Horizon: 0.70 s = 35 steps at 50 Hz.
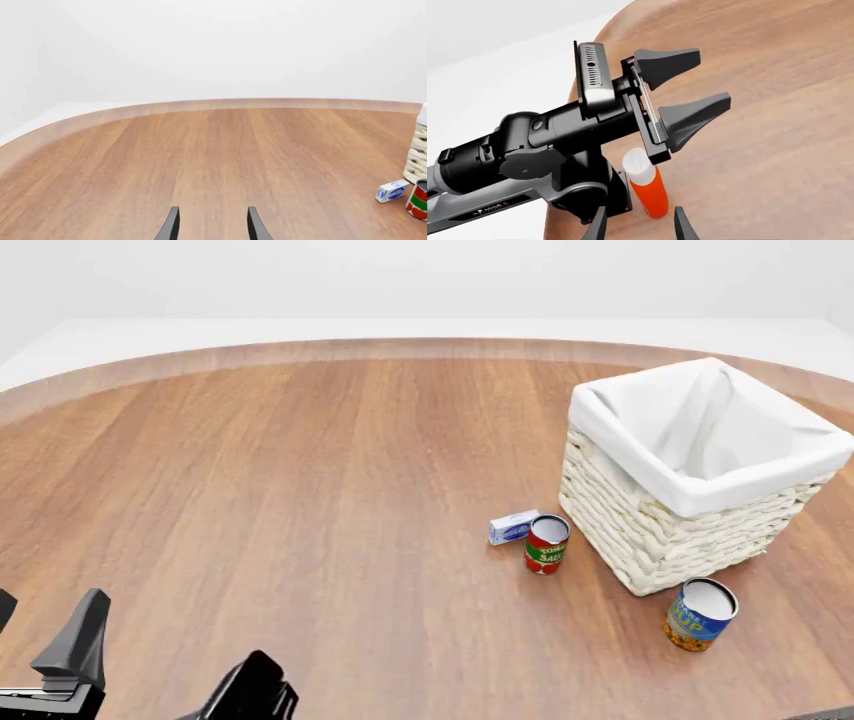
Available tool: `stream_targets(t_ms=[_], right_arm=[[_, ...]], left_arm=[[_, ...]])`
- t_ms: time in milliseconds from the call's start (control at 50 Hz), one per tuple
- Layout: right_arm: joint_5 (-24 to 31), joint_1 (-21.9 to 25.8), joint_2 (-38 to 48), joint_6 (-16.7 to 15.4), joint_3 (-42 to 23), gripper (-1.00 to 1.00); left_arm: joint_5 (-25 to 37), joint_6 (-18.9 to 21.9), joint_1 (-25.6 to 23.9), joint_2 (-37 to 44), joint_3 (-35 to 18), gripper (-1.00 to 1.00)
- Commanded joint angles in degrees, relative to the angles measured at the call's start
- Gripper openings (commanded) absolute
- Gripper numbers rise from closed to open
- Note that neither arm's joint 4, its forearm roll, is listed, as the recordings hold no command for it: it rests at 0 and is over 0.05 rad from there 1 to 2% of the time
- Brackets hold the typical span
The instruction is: Pick up the ketchup, and put it in the basket.
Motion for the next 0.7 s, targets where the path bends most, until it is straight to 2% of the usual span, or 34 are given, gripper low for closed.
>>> stream_targets(t_ms=[20,700], right_arm=[[0.9,-0.7,1.7,0.2,-1.3,1.0],[2.5,-0.4,5.3,-0.4,-5.2,1.0]], left_arm=[[0.0,0.0,0.0,0.0,0.0,1.0],[0.0,0.0,0.0,0.0,0.0,1.0]])
